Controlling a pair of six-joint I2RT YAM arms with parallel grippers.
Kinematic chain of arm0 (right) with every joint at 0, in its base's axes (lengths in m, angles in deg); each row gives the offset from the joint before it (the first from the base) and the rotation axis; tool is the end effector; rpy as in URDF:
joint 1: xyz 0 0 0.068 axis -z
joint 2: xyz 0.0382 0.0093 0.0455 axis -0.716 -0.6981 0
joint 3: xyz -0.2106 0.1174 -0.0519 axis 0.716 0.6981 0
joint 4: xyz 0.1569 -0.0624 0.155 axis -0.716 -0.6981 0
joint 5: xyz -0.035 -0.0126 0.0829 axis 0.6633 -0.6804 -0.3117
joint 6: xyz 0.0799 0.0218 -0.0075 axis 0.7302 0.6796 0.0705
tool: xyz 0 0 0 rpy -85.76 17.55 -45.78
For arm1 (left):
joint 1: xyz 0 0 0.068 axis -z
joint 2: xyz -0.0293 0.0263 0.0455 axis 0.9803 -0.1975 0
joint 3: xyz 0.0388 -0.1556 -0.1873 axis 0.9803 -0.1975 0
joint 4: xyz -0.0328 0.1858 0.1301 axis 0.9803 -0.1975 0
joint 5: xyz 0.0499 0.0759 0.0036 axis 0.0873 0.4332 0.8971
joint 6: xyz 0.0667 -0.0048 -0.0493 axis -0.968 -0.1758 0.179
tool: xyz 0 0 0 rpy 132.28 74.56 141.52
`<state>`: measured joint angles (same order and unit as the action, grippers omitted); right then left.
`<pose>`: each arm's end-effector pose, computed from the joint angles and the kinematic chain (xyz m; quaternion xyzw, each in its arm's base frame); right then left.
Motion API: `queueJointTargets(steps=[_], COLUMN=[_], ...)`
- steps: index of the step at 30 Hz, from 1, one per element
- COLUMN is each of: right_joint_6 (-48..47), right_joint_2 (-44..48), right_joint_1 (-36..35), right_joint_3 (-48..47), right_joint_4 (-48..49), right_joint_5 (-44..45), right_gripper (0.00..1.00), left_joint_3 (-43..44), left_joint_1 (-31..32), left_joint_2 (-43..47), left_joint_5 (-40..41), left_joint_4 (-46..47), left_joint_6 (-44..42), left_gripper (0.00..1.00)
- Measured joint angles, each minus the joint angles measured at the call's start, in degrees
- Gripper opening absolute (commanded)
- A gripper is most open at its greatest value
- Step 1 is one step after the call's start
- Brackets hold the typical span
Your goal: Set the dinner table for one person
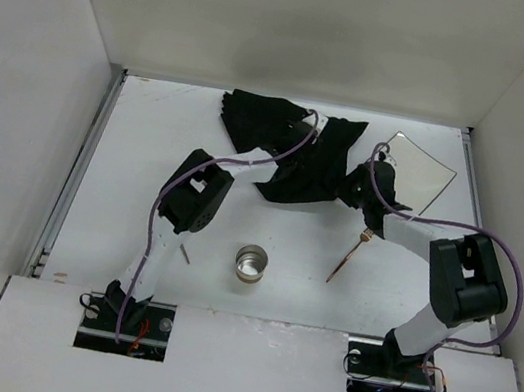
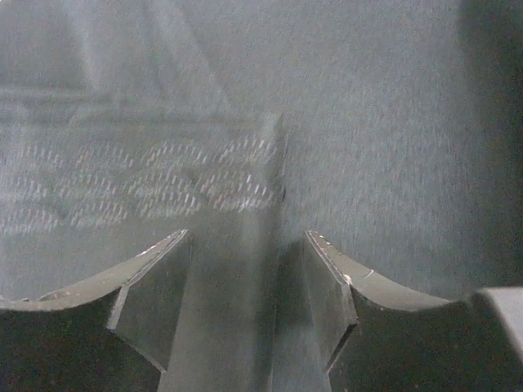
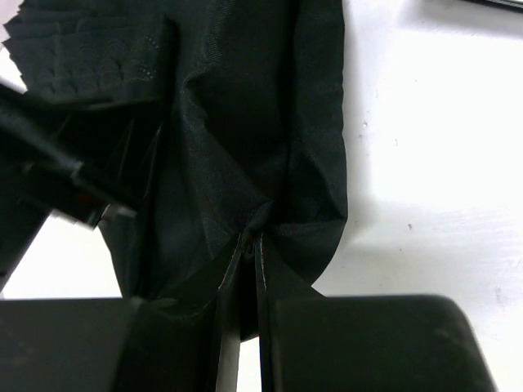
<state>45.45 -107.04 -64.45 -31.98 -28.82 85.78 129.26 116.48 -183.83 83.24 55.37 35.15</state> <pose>0.3333 0.1128 0.1628 0.1977 0.8522 0.2549 0.4120 0.4192 -0.2988 0.1614 0.2006 0.8154 -0.0492 0.5408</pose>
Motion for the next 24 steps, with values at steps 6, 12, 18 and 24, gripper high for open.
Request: queueJointTargets(steps=[6,12,18,24], right_joint_6=[0.5,1.3,2.2,3.7], right_joint_2=[0.6,0.8,0.8,0.8], right_joint_1=[0.5,1.7,3.5,3.8], right_joint_3=[1.2,2.5,2.7,4.7], right_joint_4=[1.7,3.2,3.5,4.5], right_joint_5=[-0.9,-1.8,-2.4,-2.4], right_gripper=[0.15,0.14,0.14,0.14], left_joint_3=[3.7,-2.3,-22.7,-42.7], left_joint_1=[-0.1,-0.5,-3.2,-5.2], left_joint_2=[-4.0,-0.7,17.3,38.9], left_joint_5=[1.6,4.5,9.6,17.0], left_joint_4=[-0.9,4.7,10.5,16.4], left_joint_6=[-2.8,-2.2,4.9,16.0], left_gripper=[0.19,0.07,0.07,0.07])
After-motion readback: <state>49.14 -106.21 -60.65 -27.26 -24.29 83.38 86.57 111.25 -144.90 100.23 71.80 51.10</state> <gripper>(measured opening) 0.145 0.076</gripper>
